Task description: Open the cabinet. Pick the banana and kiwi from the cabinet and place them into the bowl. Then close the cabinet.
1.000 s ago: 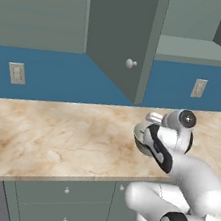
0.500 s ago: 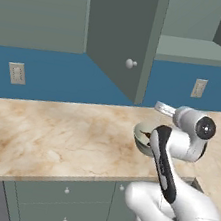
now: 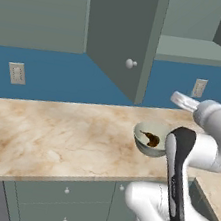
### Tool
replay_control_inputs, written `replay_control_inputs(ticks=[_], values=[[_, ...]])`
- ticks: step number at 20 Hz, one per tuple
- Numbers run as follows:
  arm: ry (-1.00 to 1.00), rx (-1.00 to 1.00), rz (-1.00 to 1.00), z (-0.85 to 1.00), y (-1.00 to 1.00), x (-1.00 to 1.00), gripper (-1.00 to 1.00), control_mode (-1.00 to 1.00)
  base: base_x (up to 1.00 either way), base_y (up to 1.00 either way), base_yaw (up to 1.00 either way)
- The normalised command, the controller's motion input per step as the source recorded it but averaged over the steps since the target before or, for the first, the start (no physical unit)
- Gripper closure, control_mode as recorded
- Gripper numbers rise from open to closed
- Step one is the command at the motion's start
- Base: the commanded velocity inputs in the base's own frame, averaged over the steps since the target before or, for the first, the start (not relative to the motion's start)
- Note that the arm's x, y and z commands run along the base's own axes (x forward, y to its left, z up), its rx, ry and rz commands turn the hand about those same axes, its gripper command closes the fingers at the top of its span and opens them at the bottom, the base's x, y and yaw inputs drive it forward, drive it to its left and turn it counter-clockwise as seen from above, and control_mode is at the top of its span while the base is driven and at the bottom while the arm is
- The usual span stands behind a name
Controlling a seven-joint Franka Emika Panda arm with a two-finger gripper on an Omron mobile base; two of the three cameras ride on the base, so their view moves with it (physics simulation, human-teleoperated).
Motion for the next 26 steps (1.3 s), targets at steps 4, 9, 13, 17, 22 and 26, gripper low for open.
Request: replay_control_inputs(ticks=[4, 9, 13, 17, 22, 26], values=[[0.0, 0.0, 0.0, 0.98, 0.03, -1.0, -1.0, -1.0, 0.0, 0.0, 0.0], [-0.07, -0.01, 0.0, 0.27, 0.08, -0.81, -1.0, -1.0, 0.0, 0.0, 0.0], [-0.11, -0.04, 0.02, 0.0, 0.33, -0.75, -1.0, -1.0, 0.0, 0.0, 0.0], [-0.13, -0.1, 0.0, 0.01, 0.52, -0.95, -1.0, -1.0, 0.0, 0.0, 0.0], [-0.14, -0.13, 0.0, 0.23, 0.77, -0.57, -1.0, -1.0, 0.0, 0.0, 0.0], [-0.14, -0.13, 0.0, 0.21, 0.99, -0.02, -1.0, -1.0, 0.0, 0.0, 0.0]])
